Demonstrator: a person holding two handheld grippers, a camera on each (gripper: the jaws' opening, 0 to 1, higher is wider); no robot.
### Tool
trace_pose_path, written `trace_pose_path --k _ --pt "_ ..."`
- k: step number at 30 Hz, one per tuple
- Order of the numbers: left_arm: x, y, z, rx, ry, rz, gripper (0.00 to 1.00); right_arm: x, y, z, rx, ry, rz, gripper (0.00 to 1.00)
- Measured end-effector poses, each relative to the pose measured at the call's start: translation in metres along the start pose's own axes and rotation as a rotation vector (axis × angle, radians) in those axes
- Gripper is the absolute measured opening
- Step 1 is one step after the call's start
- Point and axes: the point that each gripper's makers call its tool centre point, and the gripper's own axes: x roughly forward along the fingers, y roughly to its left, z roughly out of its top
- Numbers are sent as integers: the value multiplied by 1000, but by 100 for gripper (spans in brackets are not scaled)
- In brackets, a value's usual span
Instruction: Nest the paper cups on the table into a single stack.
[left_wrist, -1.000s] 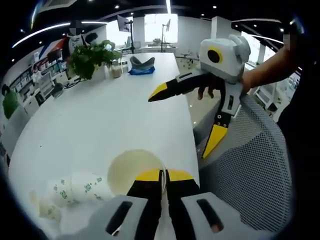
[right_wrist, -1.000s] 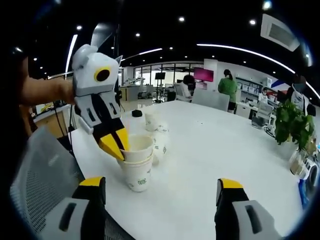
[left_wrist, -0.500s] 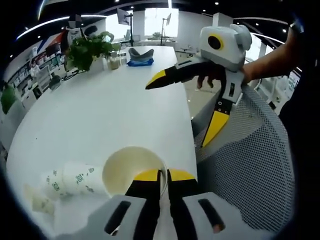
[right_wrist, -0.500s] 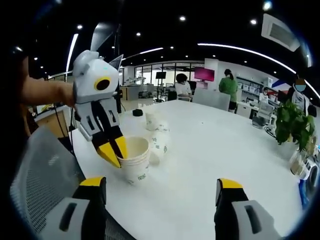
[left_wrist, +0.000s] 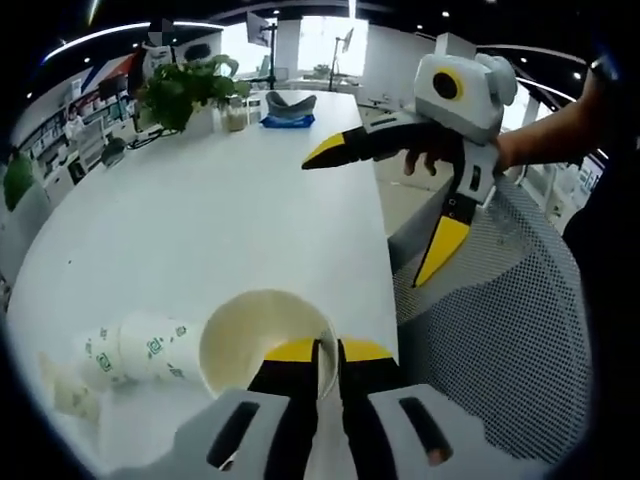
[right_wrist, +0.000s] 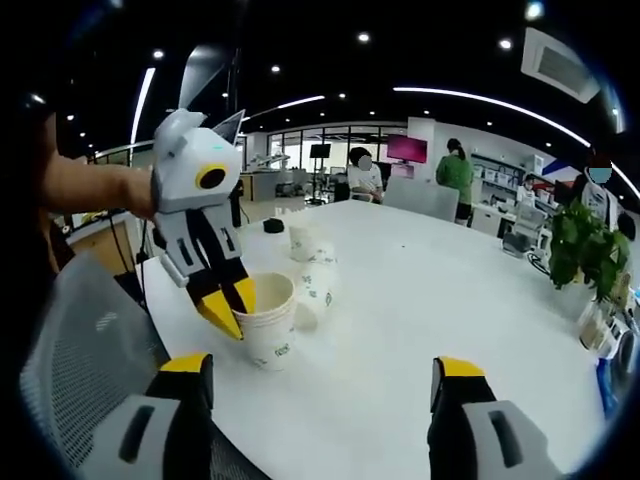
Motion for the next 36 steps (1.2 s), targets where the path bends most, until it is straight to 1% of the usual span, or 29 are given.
trace_pose_path --k 2,9,14,17,19,26,29,30,34,36 --pt "0 0 -1 15 6 4 4 0 0 0 0 -1 -2 91" --pt "0 -1 -1 14 -2 6 5 0 -1 0 -1 1 -3 91" --pt "-3 -1 5 -8 -47 -2 5 0 -2 -1 0 0 -3 91" --pt "-5 0 9 -2 -66 3 8 0 -1 0 0 0 -3 91" --pt "-10 0 16 -1 -86 8 10 0 -1 0 0 0 -3 91" --pt "-29 15 34 -22 -169 50 17 0 -2 -1 2 -1 -4 91" --pt "-39 26 37 -33 -202 70 20 0 -3 0 3 -4 -9 91" --pt "-45 28 43 -36 -221 81 22 -1 -3 0 6 -8 -11 91" --pt "-62 40 52 -61 -277 110 26 -1 -3 2 8 -17 -9 91" --pt "-69 46 53 -63 -286 131 29 -1 -2 2 8 -17 -6 91"
